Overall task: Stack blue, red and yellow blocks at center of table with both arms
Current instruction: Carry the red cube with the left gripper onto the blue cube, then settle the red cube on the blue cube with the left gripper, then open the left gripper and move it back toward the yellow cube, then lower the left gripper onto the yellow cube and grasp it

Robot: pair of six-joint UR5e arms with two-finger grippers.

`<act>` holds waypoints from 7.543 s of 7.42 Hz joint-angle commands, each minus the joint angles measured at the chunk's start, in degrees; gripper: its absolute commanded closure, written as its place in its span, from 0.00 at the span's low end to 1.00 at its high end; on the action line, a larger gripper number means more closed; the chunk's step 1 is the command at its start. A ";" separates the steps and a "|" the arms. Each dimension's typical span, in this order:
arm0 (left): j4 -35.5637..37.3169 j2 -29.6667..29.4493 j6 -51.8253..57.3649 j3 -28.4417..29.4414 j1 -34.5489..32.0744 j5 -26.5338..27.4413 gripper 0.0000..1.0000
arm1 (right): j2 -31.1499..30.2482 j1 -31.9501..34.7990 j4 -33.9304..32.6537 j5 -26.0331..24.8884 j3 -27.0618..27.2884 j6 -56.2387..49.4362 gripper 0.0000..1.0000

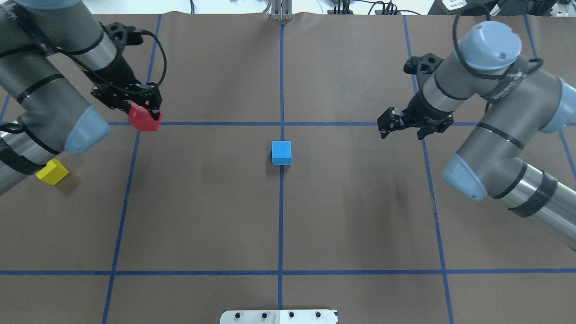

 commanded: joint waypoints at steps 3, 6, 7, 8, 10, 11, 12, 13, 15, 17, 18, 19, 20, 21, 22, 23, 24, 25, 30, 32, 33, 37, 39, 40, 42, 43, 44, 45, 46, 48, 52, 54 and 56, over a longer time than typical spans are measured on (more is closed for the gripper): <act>0.06 -20.45 -22.75 11.12 14.81 13.33 1.00 | -12.05 15.36 -0.26 7.37 -2.81 -25.11 0.00; -2.47 -23.95 -25.42 16.27 17.63 18.26 1.00 | -12.24 16.09 -0.08 7.30 -4.06 -26.03 0.00; -4.23 -24.04 -25.25 17.59 17.82 18.37 1.00 | -12.24 16.09 -0.08 7.30 -4.06 -26.03 0.00; -4.34 -24.12 -25.25 17.87 17.82 18.46 1.00 | -12.24 16.09 -0.08 7.30 -4.06 -26.03 0.00; -4.86 -24.12 -25.16 17.96 18.26 19.68 1.00 | -12.24 16.09 0.01 7.30 -3.88 -26.03 0.00; -5.12 -24.12 -24.98 17.96 18.43 20.21 1.00 | -12.16 16.09 0.01 7.30 -3.88 -26.03 0.00; -5.48 -24.12 -24.81 17.96 18.52 21.26 1.00 | -12.15 16.09 0.01 7.21 -3.80 -26.03 0.00; -6.78 -24.04 -24.81 18.31 19.05 22.32 1.00 | -12.15 16.09 0.01 7.21 -3.80 -26.03 0.00; -6.88 -23.95 -24.72 18.57 19.49 22.68 1.00 | -12.07 16.00 0.01 7.12 -3.88 -26.03 0.00; -6.89 -24.04 -24.72 18.57 19.49 22.68 1.00 | -12.07 16.00 0.01 7.12 -3.80 -26.03 0.00; -6.89 -24.04 -24.72 18.57 19.49 22.68 1.00 | -12.07 16.00 0.01 7.12 -3.80 -26.03 0.00; -6.89 -24.12 -24.63 18.66 19.40 23.29 1.00 | -11.98 16.00 0.01 7.12 -3.80 -26.03 0.00; -6.89 -24.12 -24.63 18.66 19.40 23.81 1.00 | -11.98 16.00 0.01 7.12 -3.80 -26.03 0.00; -6.89 -24.04 -24.63 18.66 19.40 23.91 1.00 | -11.98 16.00 0.01 7.12 -3.88 -26.03 0.00; -6.89 -24.04 -24.54 18.66 19.40 23.91 1.00 | -11.98 16.00 0.01 7.12 -3.80 -26.03 0.00; -6.89 -24.04 -24.54 18.75 19.49 23.91 1.00 | -11.98 16.00 0.01 7.12 -3.88 -26.03 0.00; -6.97 -24.04 -24.63 18.75 19.49 23.91 1.00 | -11.89 16.00 0.01 7.12 -3.97 -26.03 0.00; -7.06 -24.12 -24.63 19.01 19.49 23.91 1.00 | -11.89 16.00 0.01 7.12 -3.97 -26.03 0.00; -7.24 -24.12 -24.63 19.10 19.67 23.91 0.77 | -11.80 16.00 0.01 7.12 -4.06 -26.03 0.00; -7.24 -24.04 -24.54 19.10 19.75 23.91 0.74 | -11.72 16.00 0.01 7.03 -4.06 -26.03 0.00; -7.24 -24.04 -24.54 19.10 19.75 23.91 0.72 | -11.72 16.00 0.01 7.12 -4.06 -26.03 0.00; -7.24 -24.12 -24.54 19.28 19.75 24.17 0.07 | -11.72 16.00 0.01 7.12 -4.06 -26.03 0.00; -7.24 -24.21 -24.54 19.28 19.75 24.08 0.01 | -11.72 16.00 0.01 7.12 -4.06 -26.03 0.00; -7.24 -24.39 -24.54 19.28 19.75 24.17 0.01 | -11.63 16.00 0.01 7.12 -4.06 -26.03 0.00; -6.80 -24.47 -24.54 18.32 19.67 24.00 0.01 | -11.63 16.00 0.01 7.12 -4.06 -26.03 0.00; -5.67 -23.95 -24.54 15.61 19.06 23.56 0.01 | -11.63 16.00 0.01 7.03 -4.06 -26.03 0.00; -0.96 -22.21 -22.19 10.37 17.75 22.95 0.01 | -11.63 16.00 0.01 7.03 -4.06 -26.03 0.00; 2.66 -15.58 -17.30 0.74 15.73 20.77 0.01 | -11.63 16.00 0.01 7.03 -4.06 -26.03 0.00; 2.78 -6.55 -13.16 -7.88 13.10 18.31 0.01 | -11.63 16.00 0.01 7.03 -3.97 -26.03 0.00; -1.05 15.04 -6.03 -21.10 7.74 16.70 0.00 | -11.63 16.18 0.01 6.94 -3.80 -26.03 0.00; -36.92 37.05 33.22 -0.90 -8.43 3.36 0.00 | -11.98 16.35 0.10 6.86 -2.66 -26.03 0.00; -38.26 36.61 35.66 3.26 -8.46 3.25 0.00 | -12.51 16.35 0.10 6.86 -1.43 -25.85 0.00; -39.14 36.17 35.23 2.94 -8.20 2.73 0.00 | -12.51 16.35 0.10 6.86 -1.60 -25.94 0.00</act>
